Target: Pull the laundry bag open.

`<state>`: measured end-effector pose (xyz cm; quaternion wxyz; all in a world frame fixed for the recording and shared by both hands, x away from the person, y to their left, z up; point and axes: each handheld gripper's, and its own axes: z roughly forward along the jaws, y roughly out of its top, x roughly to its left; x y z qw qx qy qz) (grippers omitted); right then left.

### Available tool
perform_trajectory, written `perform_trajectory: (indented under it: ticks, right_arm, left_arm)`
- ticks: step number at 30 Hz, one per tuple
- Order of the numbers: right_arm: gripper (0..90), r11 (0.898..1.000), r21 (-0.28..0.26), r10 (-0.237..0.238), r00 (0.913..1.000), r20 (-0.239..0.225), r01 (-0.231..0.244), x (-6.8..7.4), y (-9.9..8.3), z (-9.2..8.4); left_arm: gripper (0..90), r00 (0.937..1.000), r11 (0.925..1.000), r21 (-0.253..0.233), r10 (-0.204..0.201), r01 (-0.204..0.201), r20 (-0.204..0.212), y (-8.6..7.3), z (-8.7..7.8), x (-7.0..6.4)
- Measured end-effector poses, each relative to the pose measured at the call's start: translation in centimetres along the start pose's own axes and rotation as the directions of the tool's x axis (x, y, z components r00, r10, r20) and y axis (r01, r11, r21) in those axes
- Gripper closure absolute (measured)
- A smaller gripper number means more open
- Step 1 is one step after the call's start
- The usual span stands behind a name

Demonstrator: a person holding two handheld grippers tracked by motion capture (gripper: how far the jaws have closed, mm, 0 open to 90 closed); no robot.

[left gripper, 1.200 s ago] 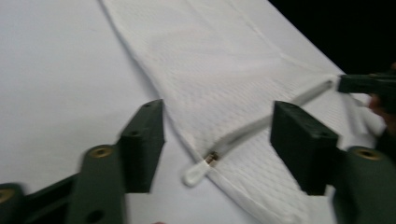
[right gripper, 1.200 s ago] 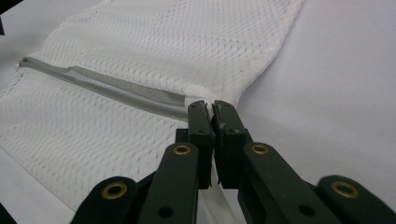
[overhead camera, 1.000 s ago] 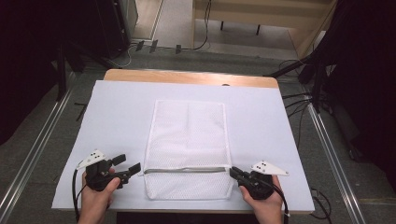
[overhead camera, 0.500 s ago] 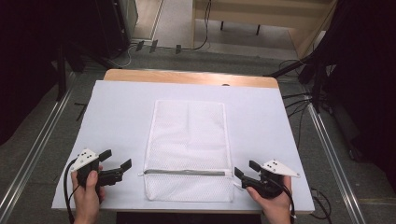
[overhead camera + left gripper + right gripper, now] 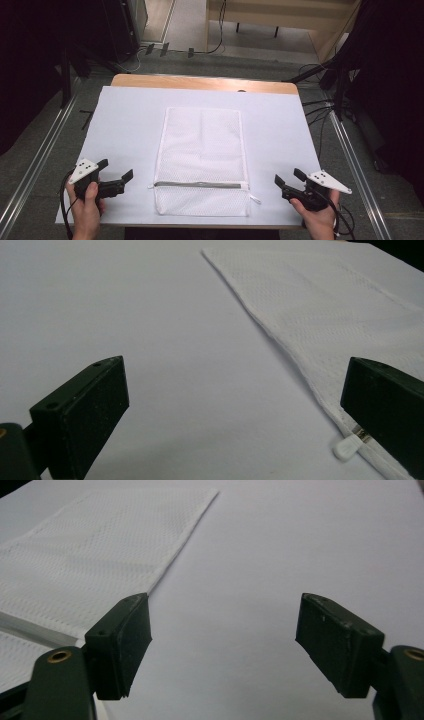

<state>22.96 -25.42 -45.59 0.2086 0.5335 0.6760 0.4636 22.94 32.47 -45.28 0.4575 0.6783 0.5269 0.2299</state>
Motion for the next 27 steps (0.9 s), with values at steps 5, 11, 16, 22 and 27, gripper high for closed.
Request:
perform_trajectory:
  ticks: [5,11,16,22,27]
  right_arm:
    - [21.6,1.0,-0.024,0.01,0.9994,0.034,-0.009,-2.1,-0.1,-1.0]
    - [21.6,0.999,-0.039,0.031,0.9977,0.06,-0.028,-3.4,-0.2,-1.5]
    - [21.6,0.999,-0.039,0.035,0.9967,0.074,-0.033,-3.9,-0.4,-1.4]
    - [20.5,0.999,-0.03,0.026,0.9972,0.07,-0.024,-3.7,-0.4,-1.3]
    - [18.9,0.999,-0.013,0.032,0.9965,0.077,-0.031,-3.9,-0.5,-1.0]
  left_arm:
    - [0.0,0.9998,0.9998,-0.014,0.016,-0.017,-0.014,0.0,-0.4,0.4]
    - [0.0,0.9996,0.9995,-0.027,0.015,-0.016,-0.026,0.1,-0.7,1.0]
    - [0.0,0.9992,0.9995,-0.033,0.004,-0.005,-0.041,0.1,-0.9,1.2]
    - [0.0,0.9992,0.9996,-0.026,0.011,-0.012,-0.038,0.0,-0.7,1.2]
    - [0.0,0.998,0.9994,-0.005,0.035,-0.035,-0.053,0.0,-0.5,1.0]
